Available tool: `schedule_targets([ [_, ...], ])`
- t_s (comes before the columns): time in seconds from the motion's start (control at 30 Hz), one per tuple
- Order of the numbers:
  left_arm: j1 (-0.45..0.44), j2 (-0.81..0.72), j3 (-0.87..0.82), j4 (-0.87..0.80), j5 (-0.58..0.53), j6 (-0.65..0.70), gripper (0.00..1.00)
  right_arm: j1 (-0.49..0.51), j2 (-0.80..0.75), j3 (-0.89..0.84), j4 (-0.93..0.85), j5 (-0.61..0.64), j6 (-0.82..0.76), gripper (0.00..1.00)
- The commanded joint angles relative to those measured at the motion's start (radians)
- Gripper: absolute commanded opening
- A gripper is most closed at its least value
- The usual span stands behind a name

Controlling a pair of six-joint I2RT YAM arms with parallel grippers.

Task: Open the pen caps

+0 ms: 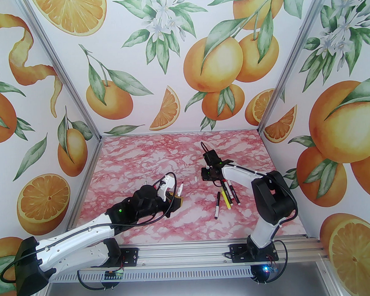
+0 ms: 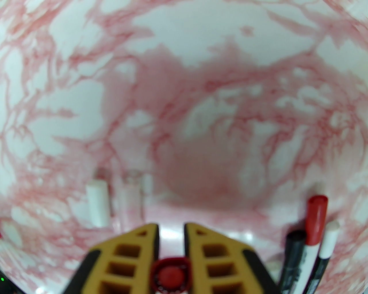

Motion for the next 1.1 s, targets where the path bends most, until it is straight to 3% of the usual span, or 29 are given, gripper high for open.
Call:
schedule_targets([
  [0.0, 0.002, 0.010, 0.014, 0.022, 0.019, 0.008, 0.01, -0.009, 0.030, 0.037, 0.026, -0.006, -0.006, 0.18],
  [0.57, 0.002, 0.029, -0.009, 0.067, 0.033, -0.020, 0.01, -0.024, 0.104, 0.057, 0.037, -0.033, -0.009, 0.21],
  [1.07, 0.003, 0.025, -0.017, 0.081, 0.042, -0.036, 0.01, -0.023, 0.115, 0.057, 0.040, -0.033, -0.009, 0.29],
])
